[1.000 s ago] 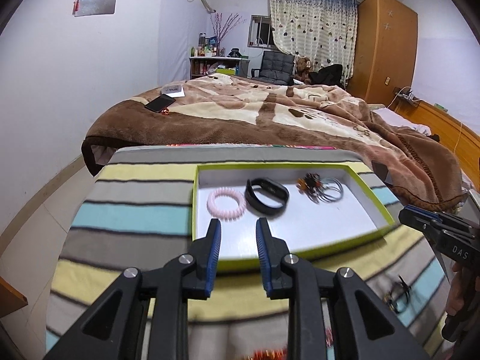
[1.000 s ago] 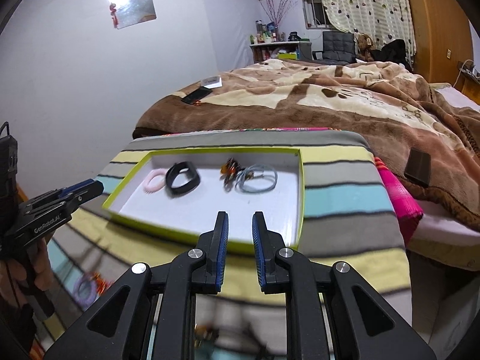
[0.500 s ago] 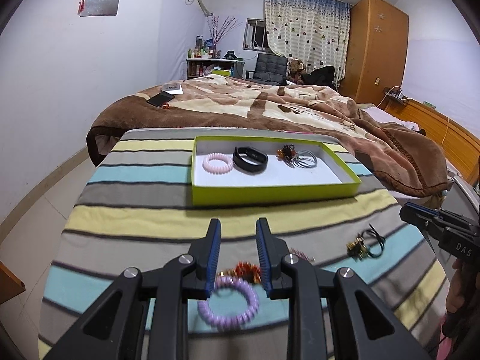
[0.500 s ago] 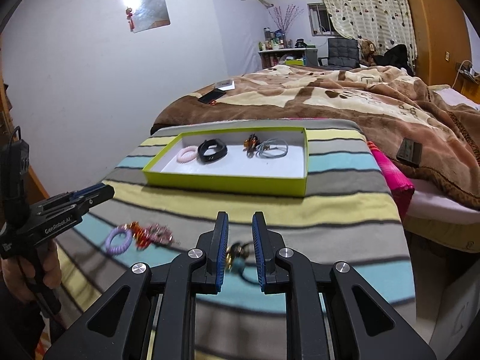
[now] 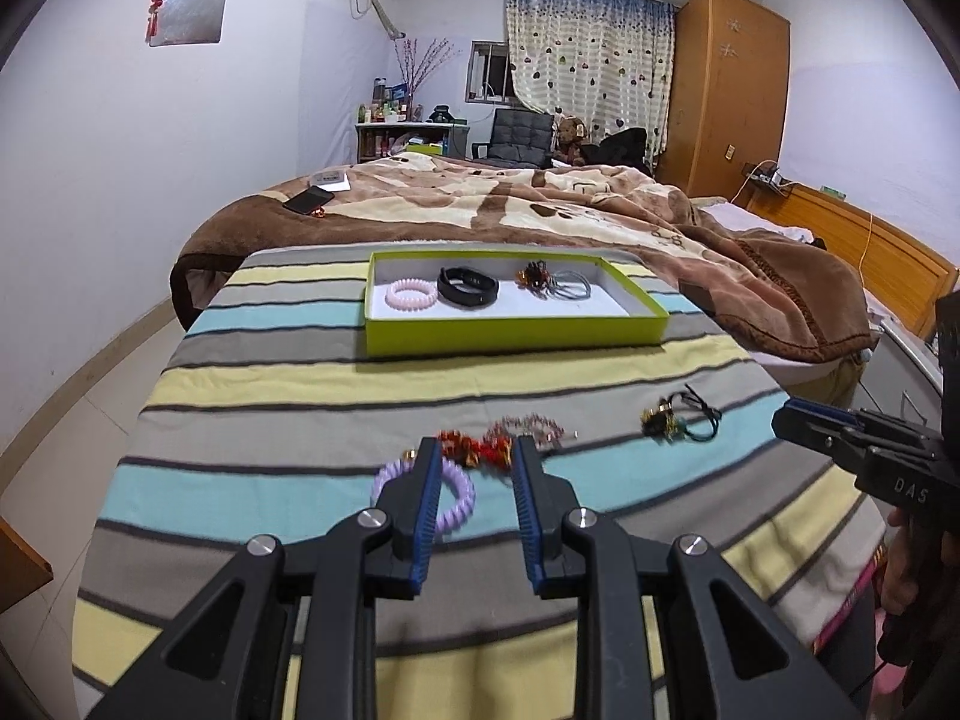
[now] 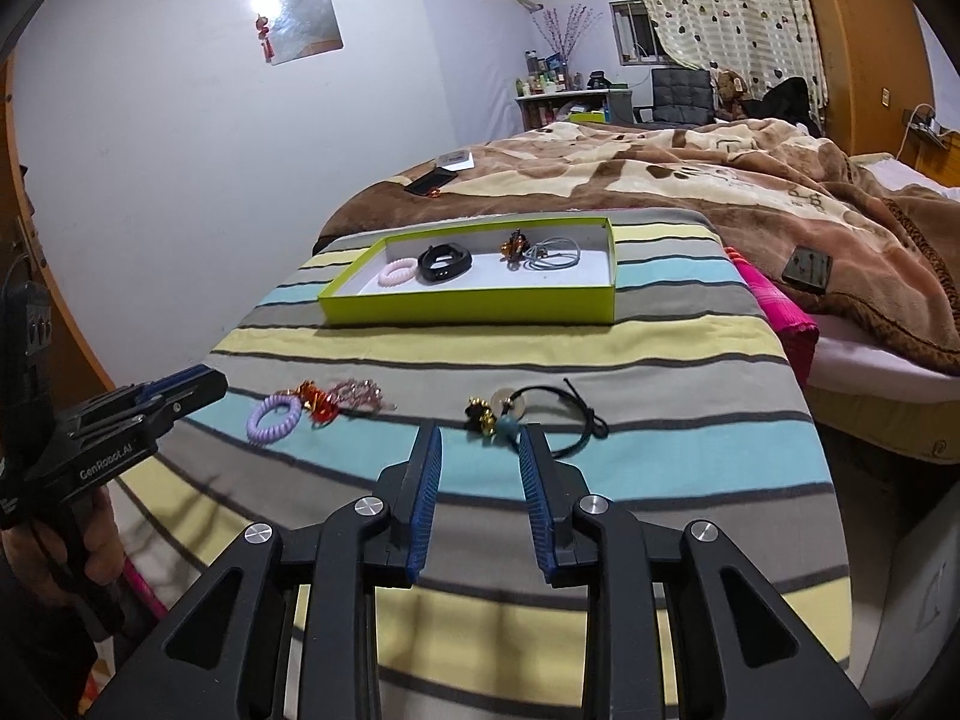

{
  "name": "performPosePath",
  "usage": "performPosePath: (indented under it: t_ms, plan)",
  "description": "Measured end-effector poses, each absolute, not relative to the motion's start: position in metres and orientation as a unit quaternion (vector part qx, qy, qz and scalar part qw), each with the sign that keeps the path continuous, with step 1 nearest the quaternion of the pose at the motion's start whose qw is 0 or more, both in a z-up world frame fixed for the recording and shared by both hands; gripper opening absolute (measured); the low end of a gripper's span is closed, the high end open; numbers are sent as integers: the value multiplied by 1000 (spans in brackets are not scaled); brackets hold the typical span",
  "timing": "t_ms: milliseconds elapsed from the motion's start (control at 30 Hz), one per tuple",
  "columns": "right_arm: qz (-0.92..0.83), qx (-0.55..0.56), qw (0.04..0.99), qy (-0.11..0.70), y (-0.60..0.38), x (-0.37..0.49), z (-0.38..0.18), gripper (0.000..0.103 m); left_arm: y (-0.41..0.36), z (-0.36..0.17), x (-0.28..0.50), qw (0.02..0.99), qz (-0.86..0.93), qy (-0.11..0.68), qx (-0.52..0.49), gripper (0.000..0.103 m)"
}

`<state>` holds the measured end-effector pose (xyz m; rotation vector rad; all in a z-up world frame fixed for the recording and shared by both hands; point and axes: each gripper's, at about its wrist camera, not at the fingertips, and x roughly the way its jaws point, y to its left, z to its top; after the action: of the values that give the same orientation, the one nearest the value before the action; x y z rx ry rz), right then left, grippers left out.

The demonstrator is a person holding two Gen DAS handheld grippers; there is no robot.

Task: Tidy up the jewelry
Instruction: 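Lower the left gripper onto the purple coil hair tie and close it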

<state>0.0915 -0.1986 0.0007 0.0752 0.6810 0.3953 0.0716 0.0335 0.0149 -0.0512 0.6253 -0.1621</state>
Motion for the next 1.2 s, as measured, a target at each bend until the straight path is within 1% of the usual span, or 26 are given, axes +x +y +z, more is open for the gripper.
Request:
performPosePath:
  t_ms: [300,567,633,700,733,1200]
  plan:
    - [194,32,920,337,-198,81,-5,28,41,9,59,946,-72,315,-29,25]
    - [194,32,919,342,-197,84,-7,28,47,4,63,944,-59,321,-38,25]
    - [193,31,918,344,-197,86,-9,28,48,1,66,943,-56,325,-38,27]
    - [192,30,918,347,-195,89,-10,28,49,-1,69,942,-53,329,-41,33]
    - [192,29,917,348,-194,91,-11,28,50,-2,71,941,-52,332,-44,33]
    - [183,-7,905,385,-180,133,-28,28,57,-26,114,914,-11,402,-52,33]
